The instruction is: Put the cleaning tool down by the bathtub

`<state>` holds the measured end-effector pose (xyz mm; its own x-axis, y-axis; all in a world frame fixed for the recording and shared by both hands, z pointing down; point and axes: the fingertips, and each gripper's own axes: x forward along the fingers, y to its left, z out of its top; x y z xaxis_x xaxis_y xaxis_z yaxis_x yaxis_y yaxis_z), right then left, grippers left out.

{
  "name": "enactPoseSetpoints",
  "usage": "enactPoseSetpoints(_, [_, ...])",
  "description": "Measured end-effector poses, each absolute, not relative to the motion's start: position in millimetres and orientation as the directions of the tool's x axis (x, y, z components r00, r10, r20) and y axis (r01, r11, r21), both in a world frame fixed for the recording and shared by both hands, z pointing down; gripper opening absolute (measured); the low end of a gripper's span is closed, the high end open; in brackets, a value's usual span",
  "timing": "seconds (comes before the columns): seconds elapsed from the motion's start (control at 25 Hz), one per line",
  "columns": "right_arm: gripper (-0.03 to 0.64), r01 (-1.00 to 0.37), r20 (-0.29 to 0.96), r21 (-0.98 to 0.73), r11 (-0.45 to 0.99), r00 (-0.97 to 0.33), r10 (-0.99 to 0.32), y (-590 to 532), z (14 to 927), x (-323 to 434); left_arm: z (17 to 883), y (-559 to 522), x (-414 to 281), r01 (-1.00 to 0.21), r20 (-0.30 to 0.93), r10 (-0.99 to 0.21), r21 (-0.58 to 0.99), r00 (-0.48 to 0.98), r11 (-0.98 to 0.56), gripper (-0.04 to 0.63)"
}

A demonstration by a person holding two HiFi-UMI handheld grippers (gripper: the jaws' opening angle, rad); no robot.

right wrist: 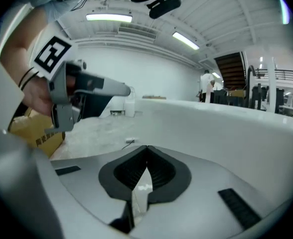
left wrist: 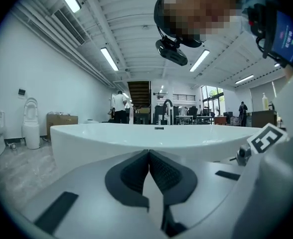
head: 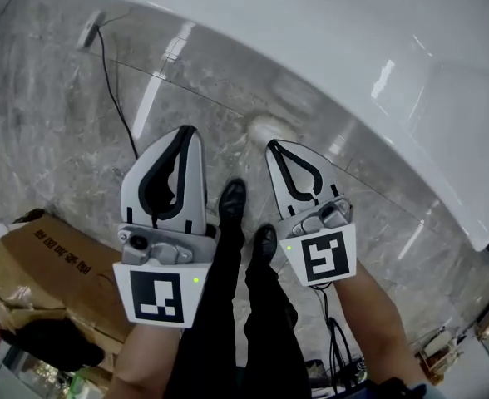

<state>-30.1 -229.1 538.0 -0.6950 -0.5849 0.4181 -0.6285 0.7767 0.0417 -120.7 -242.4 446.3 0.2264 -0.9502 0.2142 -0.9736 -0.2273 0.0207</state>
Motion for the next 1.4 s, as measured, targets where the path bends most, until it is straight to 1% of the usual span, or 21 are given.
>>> enactPoseSetpoints(0.08, [0.015, -0.704, 0.339, 0.001, 0.710, -0.668, -0.663, -236.1, 477.3, -26.8, 409.9, -241.3, -122.1, -0.976, 0.191, -0.958, 0.010, 0.216, -0.218, 0.017])
enactPoseSetpoints(0.24, [0.014, -0.781, 0.218, 0.021, 0.624, -0.605, -0.765, -249.3, 377.1, -19.7, 343.2, -243.2, -121.4, -0.981, 0.146, -0.970, -0.014, 0.192, -0.196, 0.017])
enactPoseSetpoints(0.36, [0.014, -0.815, 0.168, 0.005, 0.579, -0.570, -0.804, -252.4, 330.1, -19.2, 307.7, -240.1, -120.7, -0.983, 0.137, -0.975, -0.018, 0.177, -0.181, 0.017])
enactPoseSetpoints(0.48, [0.014, -0.817, 0.134, 0.015, 0.577, -0.570, -0.811, -251.5, 301.6, -20.6, 281.0, -238.9, -113.9, -0.979, 0.105, -0.976, -0.049, 0.191, -0.197, 0.017])
enactPoseSetpoints(0.6, [0.012, -0.813, 0.125, 0.038, 0.581, -0.573, -0.810, -249.5, 291.4, -20.3, 269.2, -236.5, -110.9, -0.975, 0.092, -0.975, -0.078, 0.203, -0.210, 0.017])
enactPoseSetpoints(0.72, [0.012, -0.814, 0.122, 0.050, 0.579, -0.570, -0.812, -248.8, 288.4, -18.7, 265.8, -233.4, -111.5, -0.974, 0.083, -0.975, -0.076, 0.206, -0.212, 0.017])
enactPoseSetpoints(1.4, [0.012, -0.807, 0.116, 0.059, 0.588, -0.579, -0.807, -253.0, 298.9, -17.6, 279.9, -236.4, -115.3, -0.975, 0.090, -0.975, -0.072, 0.205, -0.211, 0.017])
